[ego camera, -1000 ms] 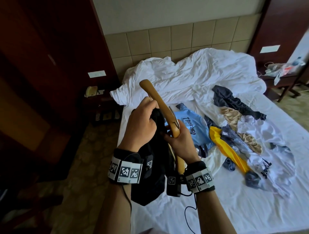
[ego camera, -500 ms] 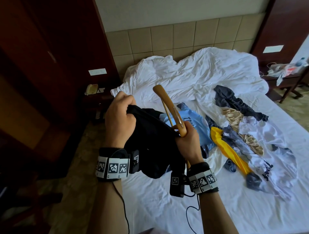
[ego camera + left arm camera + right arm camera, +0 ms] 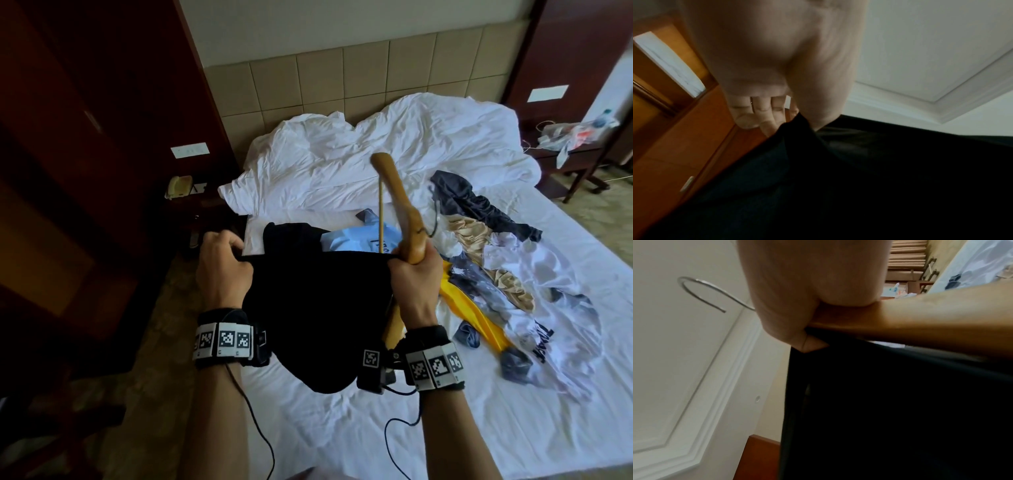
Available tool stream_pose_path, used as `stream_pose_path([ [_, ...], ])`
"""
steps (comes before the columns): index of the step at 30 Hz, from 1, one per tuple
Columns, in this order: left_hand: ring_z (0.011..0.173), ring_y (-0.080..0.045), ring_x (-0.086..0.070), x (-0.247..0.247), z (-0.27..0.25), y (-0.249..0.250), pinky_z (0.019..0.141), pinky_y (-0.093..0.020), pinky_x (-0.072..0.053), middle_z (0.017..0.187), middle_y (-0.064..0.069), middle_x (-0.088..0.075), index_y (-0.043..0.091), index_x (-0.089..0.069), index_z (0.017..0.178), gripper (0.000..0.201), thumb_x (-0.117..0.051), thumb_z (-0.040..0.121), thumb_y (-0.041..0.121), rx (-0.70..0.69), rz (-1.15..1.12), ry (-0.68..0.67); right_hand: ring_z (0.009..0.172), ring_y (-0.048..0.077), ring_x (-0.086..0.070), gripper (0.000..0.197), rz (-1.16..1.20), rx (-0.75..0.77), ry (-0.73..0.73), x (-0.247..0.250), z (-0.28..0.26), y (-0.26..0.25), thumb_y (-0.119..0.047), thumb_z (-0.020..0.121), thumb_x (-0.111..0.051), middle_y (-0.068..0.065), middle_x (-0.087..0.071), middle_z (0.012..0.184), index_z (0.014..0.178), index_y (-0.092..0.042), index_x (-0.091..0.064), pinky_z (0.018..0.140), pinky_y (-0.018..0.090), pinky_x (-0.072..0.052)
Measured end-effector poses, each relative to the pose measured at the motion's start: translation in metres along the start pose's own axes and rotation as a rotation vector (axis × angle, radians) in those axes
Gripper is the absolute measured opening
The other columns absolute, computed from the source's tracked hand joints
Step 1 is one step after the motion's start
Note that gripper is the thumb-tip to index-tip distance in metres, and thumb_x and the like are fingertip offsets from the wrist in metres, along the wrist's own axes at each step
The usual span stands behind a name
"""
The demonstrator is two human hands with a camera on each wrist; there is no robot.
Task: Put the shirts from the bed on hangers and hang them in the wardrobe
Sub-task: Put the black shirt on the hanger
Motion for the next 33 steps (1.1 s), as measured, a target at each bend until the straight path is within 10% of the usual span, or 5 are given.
stream_pose_path([
  [7,0.083,-0.021,-0.069,-0.046,-0.011,-0.027,0.07,-0.033,-0.055,0.094,-0.004,-0.072,0.016,-0.07,0.089,0.015,-0.082,0.082,0.01,0.223,-0.037,-0.364,0.064,0.017,-0.046,0.016,0.007,-0.084,0.114,0.023,0.008,0.018,-0.005,0.068,-0.056,0.003,-0.053,0.069,0.084,-0.005,-0.056,0.062,0.035,-0.042],
  [11,0.063,-0.023,-0.068,-0.074,-0.024,-0.023,0.046,-0.022,-0.048,0.08,-0.016,-0.072,0.0,-0.073,0.095,0.015,-0.082,0.083,0.0,0.355,-0.282,-0.57,0.065,0.018,-0.045,0.013,-0.084,-0.088,0.048,0.021,0.008,0.021,0.007,0.073,-0.054,0.005,-0.052,0.069,0.085,0.001,-0.055,0.062,0.035,-0.04],
  [19,0.088,-0.025,-0.069,-0.094,-0.041,-0.005,0.076,-0.035,-0.055,0.1,-0.013,-0.072,0.005,-0.069,0.108,0.016,-0.062,0.094,0.004,0.686,-0.871,-0.622,0.066,0.016,-0.057,0.026,-0.204,-0.073,-0.041,0.023,0.007,0.028,0.001,0.077,-0.078,0.008,-0.064,0.079,0.095,0.0,-0.06,0.066,0.031,-0.046],
  [26,0.083,-0.028,-0.072,-0.098,-0.04,-0.004,0.073,-0.038,-0.055,0.087,-0.01,-0.075,0.001,-0.073,0.093,0.026,-0.074,0.087,0.027,0.609,-0.72,-0.424,0.061,0.015,-0.033,0.058,-0.003,0.007,-0.139,0.02,-0.01,0.003,-0.053,0.098,-0.07,0.006,-0.035,0.068,0.072,-0.008,-0.043,0.057,0.03,-0.03],
  [33,0.073,-0.032,-0.064,-0.092,-0.031,-0.027,0.064,-0.031,-0.042,0.074,-0.02,-0.067,-0.005,-0.068,0.079,0.026,-0.068,0.093,0.017,0.241,-0.269,-0.358,0.048,0.016,-0.036,0.066,-0.05,-0.01,-0.281,0.023,-0.022,-0.004,-0.048,0.102,-0.065,0.002,-0.042,0.049,0.051,-0.01,-0.049,0.056,0.03,-0.032],
])
Point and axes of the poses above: each hand's wrist, its own z-axis towards the middle knuckle, its own x-axis out of the back of the hand, y = z × x, the point moved 8 cm from there along z, towards the middle knuckle
